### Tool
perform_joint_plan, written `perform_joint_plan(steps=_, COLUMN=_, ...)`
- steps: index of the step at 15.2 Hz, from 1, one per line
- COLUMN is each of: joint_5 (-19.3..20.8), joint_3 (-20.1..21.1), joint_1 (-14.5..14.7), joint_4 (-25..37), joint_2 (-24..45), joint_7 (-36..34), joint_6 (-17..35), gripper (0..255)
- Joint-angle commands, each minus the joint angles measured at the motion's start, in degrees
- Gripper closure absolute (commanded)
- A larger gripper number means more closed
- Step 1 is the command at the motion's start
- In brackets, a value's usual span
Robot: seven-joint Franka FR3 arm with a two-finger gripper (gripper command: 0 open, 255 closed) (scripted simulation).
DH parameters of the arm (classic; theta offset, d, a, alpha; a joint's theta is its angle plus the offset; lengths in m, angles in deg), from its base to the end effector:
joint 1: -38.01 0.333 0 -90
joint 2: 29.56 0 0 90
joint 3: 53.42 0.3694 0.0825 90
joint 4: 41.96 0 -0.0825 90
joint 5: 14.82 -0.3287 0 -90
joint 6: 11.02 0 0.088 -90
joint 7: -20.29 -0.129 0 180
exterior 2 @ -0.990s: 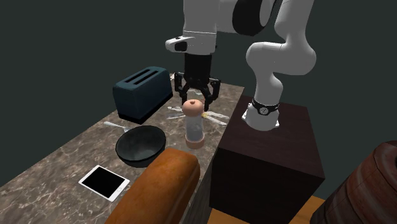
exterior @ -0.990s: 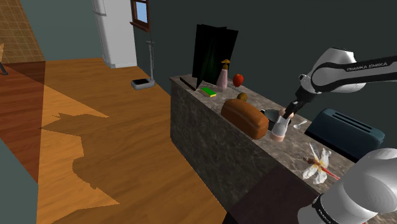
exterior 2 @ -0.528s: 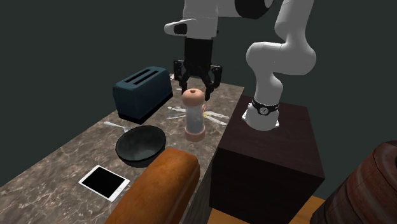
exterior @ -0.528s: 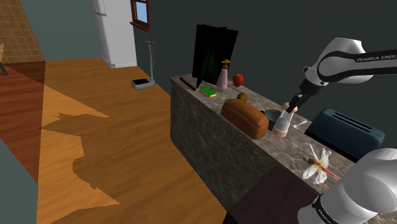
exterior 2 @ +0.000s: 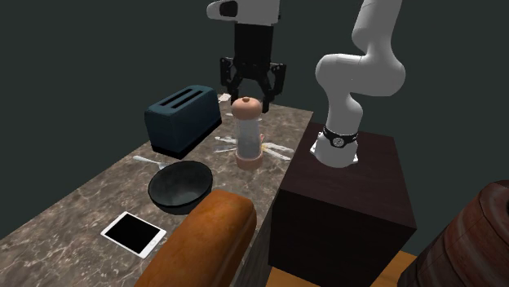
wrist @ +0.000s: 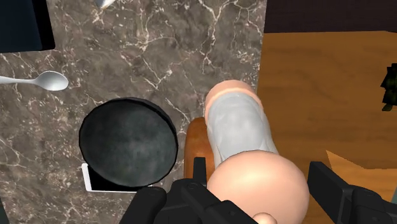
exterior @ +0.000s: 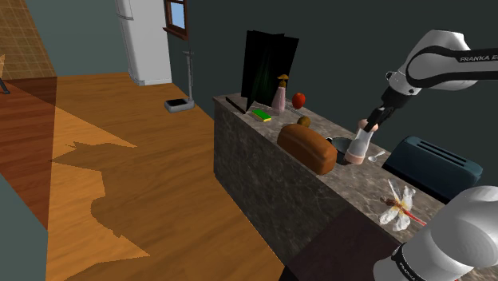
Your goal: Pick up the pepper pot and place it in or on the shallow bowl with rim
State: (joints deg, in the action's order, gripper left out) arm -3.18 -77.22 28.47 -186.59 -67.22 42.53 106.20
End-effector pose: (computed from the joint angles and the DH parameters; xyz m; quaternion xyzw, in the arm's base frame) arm 0.2291 -0.1998 0.5266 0.9966 -0.0256 0.0785 0.0032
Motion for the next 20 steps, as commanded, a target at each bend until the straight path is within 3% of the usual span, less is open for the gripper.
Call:
perform_joint_plan(steps=1, joint_5=-0.2, joint_3=0.5, joint_1=0.1, joint_4=1.2, joint_2=-0.5, joint_7=-0.2, joint_6=-1.7, gripper=255)
perform_joint_plan(steps=4, joint_5=-0.5, joint_3=0.8, joint_1=0.2, joint_4=2.9, joint_2=-0.7, joint_7=-0.2, joint_6=-3.6, gripper=255)
perform_joint_plan(steps=11, joint_5=-3.6, joint_3=-6.5, joint_1=3.0, joint_4=19.0, joint_2=13.0, joint_7=7.7, joint_6=-5.6, gripper=255)
perform_joint_plan(steps=16, joint_5=-9.0, joint_3=-12.3, joint_1=4.8, joint_4=32.3, joint_2=24.2, joint_7=14.6, joint_6=-8.6, gripper=255)
perform_joint_plan(steps=19, joint_5=-14.4, joint_3=-16.1, joint_1=5.0, joint_4=42.1, joint_2=32.7, joint_7=20.0, joint_6=-11.7, gripper=255)
perform_joint_plan(steps=20, joint_5=-14.4, joint_3=-16.0, joint_1=4.8, joint_4=41.3, joint_2=32.6, joint_7=20.0, joint_6=-11.0, gripper=255)
